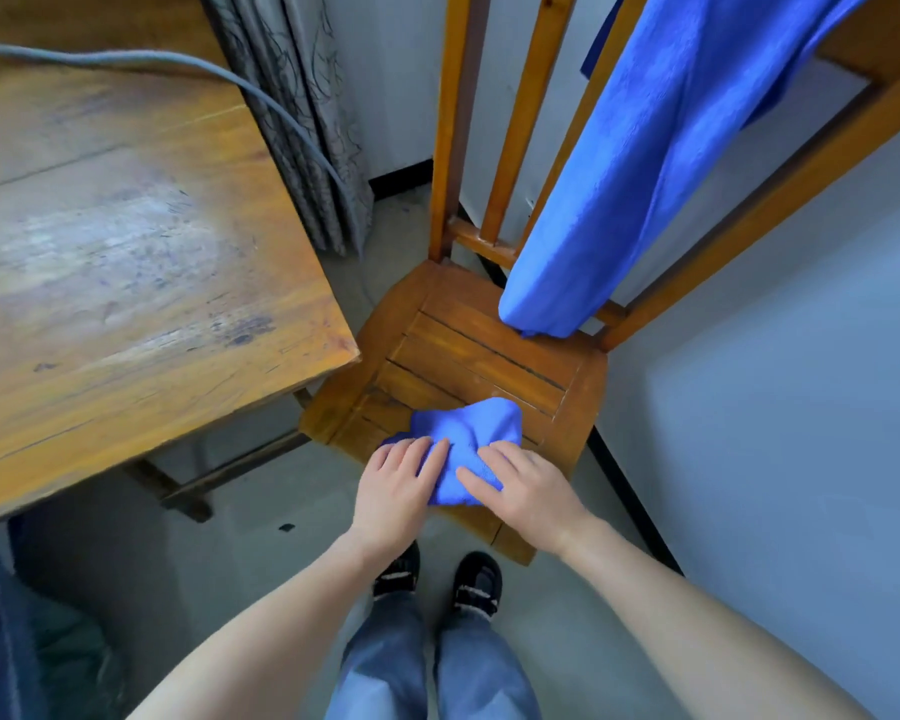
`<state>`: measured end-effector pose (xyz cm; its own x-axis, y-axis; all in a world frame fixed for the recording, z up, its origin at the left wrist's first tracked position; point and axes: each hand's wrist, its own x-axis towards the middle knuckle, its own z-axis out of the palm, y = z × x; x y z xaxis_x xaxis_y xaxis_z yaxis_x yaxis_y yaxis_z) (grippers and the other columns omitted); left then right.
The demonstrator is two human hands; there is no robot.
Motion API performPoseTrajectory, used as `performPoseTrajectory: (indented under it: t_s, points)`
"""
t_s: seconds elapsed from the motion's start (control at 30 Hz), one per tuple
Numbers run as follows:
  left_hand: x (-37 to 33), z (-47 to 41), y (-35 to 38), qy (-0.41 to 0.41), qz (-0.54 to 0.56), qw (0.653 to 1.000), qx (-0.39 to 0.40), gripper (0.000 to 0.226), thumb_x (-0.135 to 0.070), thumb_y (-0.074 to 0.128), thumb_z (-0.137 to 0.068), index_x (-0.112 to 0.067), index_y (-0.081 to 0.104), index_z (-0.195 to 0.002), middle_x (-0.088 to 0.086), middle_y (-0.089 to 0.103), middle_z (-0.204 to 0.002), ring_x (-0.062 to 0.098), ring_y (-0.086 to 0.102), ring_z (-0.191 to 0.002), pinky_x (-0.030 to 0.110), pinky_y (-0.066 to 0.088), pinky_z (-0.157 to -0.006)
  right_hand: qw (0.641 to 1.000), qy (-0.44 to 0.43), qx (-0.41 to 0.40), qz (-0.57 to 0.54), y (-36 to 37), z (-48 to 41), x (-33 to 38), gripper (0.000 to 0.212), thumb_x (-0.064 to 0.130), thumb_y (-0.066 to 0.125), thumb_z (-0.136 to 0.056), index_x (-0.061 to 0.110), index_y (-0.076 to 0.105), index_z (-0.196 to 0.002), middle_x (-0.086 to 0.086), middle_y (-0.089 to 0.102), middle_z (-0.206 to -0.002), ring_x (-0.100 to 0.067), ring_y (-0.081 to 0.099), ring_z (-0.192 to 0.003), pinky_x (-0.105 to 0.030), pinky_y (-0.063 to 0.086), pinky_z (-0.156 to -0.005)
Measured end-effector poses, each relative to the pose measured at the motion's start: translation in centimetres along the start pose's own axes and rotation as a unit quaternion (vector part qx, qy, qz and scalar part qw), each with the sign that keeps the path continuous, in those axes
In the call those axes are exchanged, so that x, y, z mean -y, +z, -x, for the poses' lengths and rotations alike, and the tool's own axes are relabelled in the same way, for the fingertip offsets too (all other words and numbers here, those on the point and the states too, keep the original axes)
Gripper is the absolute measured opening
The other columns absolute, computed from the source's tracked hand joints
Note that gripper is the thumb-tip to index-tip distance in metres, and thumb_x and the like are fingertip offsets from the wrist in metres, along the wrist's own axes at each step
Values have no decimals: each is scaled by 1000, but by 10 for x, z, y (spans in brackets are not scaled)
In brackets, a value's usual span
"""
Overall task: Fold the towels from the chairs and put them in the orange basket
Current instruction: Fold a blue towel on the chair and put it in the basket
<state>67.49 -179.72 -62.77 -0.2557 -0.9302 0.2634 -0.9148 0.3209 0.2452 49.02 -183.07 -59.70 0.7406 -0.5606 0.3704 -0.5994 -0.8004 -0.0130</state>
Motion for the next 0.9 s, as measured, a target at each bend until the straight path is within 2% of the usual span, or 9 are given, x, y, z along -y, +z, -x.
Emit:
performPoseTrajectory:
  t_s: [0.07,0.17,0.27,0.37,0.5,0.6,0.73,0.9]
  points:
    - [4,-2,-14,58,-25,998,0,38,-12,46,-73,-11,49,-111,7,71,-89,25,67,-71,29,45,-67,999,-36,-1,14,-10,-3,-3,27,0,32,-93,18,51,-101,-7,66,-75,-24,62,-63,-28,52,-53]
    - [2,-6,-48,94,-36,995,16,42,-12,51,-70,-10,48,-112,7,71,-87,23,67,-67,24,52,-57,998,-56,11,30,-34,-14,-4,31,2,29,-94,20,51,-106,-7,68,-79,-23,64,-67,-27,53,-56]
    - [-1,-10,-82,104,-46,992,54,68,-17,78,-52,-10,47,-112,5,71,-85,21,66,-63,22,52,-55,995,-80,18,47,-58,-30,-3,29,5,42,-86,20,49,-110,-4,69,-81,-21,64,-68,-25,52,-57]
    - [-7,-27,-122,104,-65,990,71,83,-23,89,-38,-13,47,-110,1,71,-84,17,65,-61,20,51,-54,993,-99,15,60,-91,-51,-6,35,11,53,-78,19,49,-111,-3,69,-79,-20,64,-66,-23,52,-56]
    - [-7,-57,-178,97,-69,991,63,85,-37,90,-40,-18,45,-109,-3,72,-84,13,66,-62,18,51,-54,989,-117,28,85,-143,-92,-18,57,20,76,-64,17,47,-114,-4,69,-79,-19,66,-67,-25,54,-53]
    - [-4,-83,-217,96,-100,989,51,85,-38,91,-41,-19,49,-112,-4,71,-86,12,66,-64,20,52,-54,984,-126,20,121,-182,-124,-28,61,21,82,-61,16,52,-114,-6,70,-83,-19,66,-69,-24,53,-50]
    - [0,-108,-269,106,-152,982,25,75,-38,93,-39,-19,67,-107,-3,72,-87,15,67,-65,21,53,-53,982,-141,-3,125,-228,-162,-31,69,18,88,-54,14,54,-114,-8,69,-84,-18,66,-68,-23,52,-48]
    - [0,-118,-322,83,-196,977,-16,81,-35,93,-36,-18,63,-110,-5,71,-87,11,68,-67,19,54,-55,978,-161,-54,117,-262,-201,-32,74,19,87,-55,16,46,-116,-4,67,-79,-13,61,-59,-18,47,-44]
